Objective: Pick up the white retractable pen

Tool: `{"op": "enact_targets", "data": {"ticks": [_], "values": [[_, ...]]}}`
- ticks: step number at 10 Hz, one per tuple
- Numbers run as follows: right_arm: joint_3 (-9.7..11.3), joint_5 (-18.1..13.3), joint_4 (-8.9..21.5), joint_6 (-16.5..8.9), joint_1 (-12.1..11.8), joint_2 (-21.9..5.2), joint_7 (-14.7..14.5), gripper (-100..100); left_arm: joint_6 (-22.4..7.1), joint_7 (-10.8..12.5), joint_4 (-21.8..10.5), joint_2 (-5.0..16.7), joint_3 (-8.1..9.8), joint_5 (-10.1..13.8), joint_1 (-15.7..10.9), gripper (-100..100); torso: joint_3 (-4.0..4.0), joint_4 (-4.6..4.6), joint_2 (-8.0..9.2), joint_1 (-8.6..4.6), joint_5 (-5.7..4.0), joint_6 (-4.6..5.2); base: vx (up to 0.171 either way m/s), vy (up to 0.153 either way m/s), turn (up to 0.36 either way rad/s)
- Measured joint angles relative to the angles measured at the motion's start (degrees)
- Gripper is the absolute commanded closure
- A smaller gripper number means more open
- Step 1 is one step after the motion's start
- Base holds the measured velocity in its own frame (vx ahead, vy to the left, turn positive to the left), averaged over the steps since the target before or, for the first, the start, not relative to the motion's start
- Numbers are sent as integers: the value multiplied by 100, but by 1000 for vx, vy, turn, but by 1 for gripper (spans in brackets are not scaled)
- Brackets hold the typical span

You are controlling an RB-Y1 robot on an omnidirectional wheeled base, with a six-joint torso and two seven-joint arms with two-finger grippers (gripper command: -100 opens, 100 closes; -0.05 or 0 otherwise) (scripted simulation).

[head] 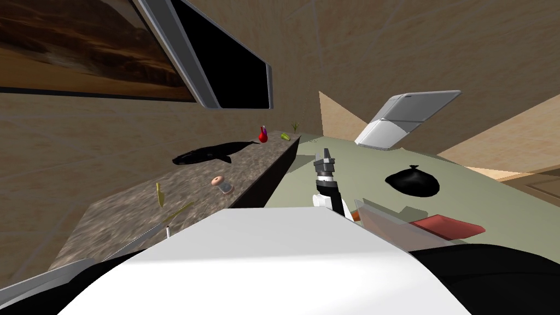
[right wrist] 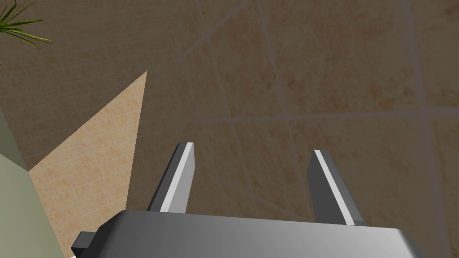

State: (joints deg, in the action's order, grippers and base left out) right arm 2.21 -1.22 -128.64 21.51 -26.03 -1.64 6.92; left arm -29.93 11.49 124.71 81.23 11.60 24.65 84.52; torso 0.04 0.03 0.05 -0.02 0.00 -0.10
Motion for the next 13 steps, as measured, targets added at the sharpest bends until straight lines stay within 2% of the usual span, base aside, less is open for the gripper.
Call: {"op": "enact_targets", "data": {"ticks": [4, 5, 6, 9, 12, 13], "values": [[0, 0, 0, 0, 0, 0, 0, 0, 0, -2, 3, 2, 2, -2, -2, 100, 2, 0, 3, 4, 1, -2, 0, 0, -3], [0, 0, 0, 0, 0, 0, 0, 0, 1, -3, 3, 2, 3, -2, -2, 0, 2, 0, 4, 4, 2, -2, 0, 0, 0], [0, 0, 0, 0, 0, 0, 0, 0, 1, -3, 3, 2, 3, -2, -2, 100, 2, 0, 4, 5, 2, -2, -18, 22, 105], [0, 0, 0, 0, 0, 0, 0, 0, -237, 110, 365, 176, 392, 74, 233, 100, 9, 3, 16, 14, 3, -5, -30, 27, 73], [0, 0, 0, 0, 0, 0, 0, 0, -420, 199, 622, 285, 638, 108, 377, 100, 8, 3, 14, 9, 3, -5, -17, 12, 26], [0, 0, 0, 0, 0, 0, 0, 0, -428, 205, 629, 288, 645, 110, 380, 0, 6, 2, 10, 8, 3, -5, 0, 0, 0]]}}
